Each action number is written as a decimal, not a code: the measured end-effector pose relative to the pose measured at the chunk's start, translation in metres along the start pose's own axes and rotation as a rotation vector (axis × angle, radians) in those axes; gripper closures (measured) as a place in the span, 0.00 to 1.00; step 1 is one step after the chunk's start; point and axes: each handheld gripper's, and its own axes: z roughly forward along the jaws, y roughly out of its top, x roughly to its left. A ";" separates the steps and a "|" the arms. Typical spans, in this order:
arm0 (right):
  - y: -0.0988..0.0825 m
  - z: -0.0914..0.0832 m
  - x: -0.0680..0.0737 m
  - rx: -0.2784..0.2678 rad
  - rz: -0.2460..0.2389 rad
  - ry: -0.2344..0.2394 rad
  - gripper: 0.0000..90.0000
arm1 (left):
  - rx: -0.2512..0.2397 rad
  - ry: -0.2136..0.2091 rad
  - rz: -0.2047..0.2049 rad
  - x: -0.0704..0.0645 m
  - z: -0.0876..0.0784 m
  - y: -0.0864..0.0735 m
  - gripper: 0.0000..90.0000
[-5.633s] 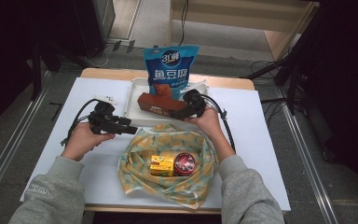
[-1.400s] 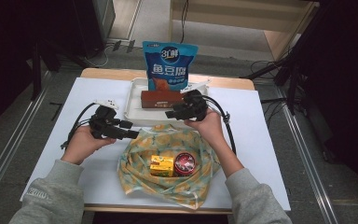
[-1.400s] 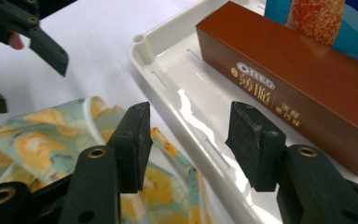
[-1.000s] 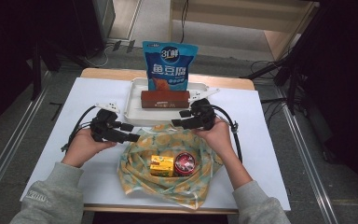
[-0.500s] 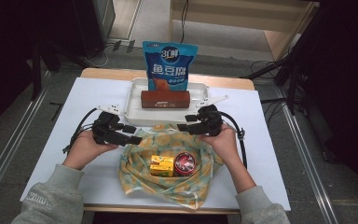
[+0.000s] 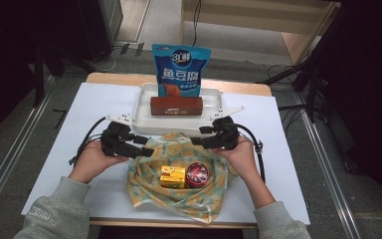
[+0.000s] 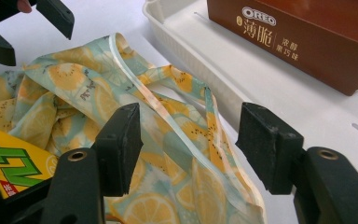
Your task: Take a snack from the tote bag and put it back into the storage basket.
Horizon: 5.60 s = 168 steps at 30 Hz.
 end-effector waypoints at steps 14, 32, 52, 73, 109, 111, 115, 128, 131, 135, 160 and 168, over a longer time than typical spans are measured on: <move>-0.002 -0.003 -0.003 0.005 0.007 -0.009 0.43 | 0.000 -0.022 0.043 -0.022 0.002 0.002 0.49; -0.002 -0.001 -0.006 0.015 0.006 -0.018 0.43 | 0.018 -0.076 0.116 -0.052 0.010 0.008 0.47; -0.003 0.000 -0.007 0.016 0.006 -0.029 0.42 | 0.068 -0.148 0.186 -0.073 0.026 0.008 0.44; -0.003 -0.005 -0.009 -0.008 -0.001 -0.029 0.42 | 0.118 -0.180 0.217 -0.069 0.054 -0.002 0.45; -0.016 -0.021 -0.003 -0.035 0.004 -0.013 0.42 | 0.032 -0.119 0.145 -0.064 0.032 0.012 0.56; -0.016 -0.022 -0.002 -0.035 0.005 -0.010 0.42 | 0.028 -0.117 0.138 -0.065 0.030 0.013 0.56; -0.018 -0.024 -0.001 -0.038 0.000 -0.009 0.42 | 0.026 -0.104 0.134 -0.064 0.027 0.016 0.56; -0.021 -0.026 0.005 -0.039 -0.012 -0.002 0.42 | -0.003 -0.084 0.112 -0.059 0.010 0.028 0.56; -0.022 -0.027 0.006 -0.040 -0.010 -0.005 0.42 | -0.004 -0.080 0.112 -0.059 0.008 0.029 0.56; -0.023 -0.027 0.007 -0.036 -0.012 -0.003 0.42 | 0.000 -0.073 0.119 -0.059 0.006 0.032 0.56; -0.028 -0.032 0.015 -0.052 -0.018 0.009 0.42 | -0.025 -0.049 0.093 -0.039 -0.016 0.053 0.57; -0.029 -0.032 0.016 -0.049 -0.017 0.017 0.42 | -0.025 -0.041 0.082 -0.029 -0.017 0.060 0.57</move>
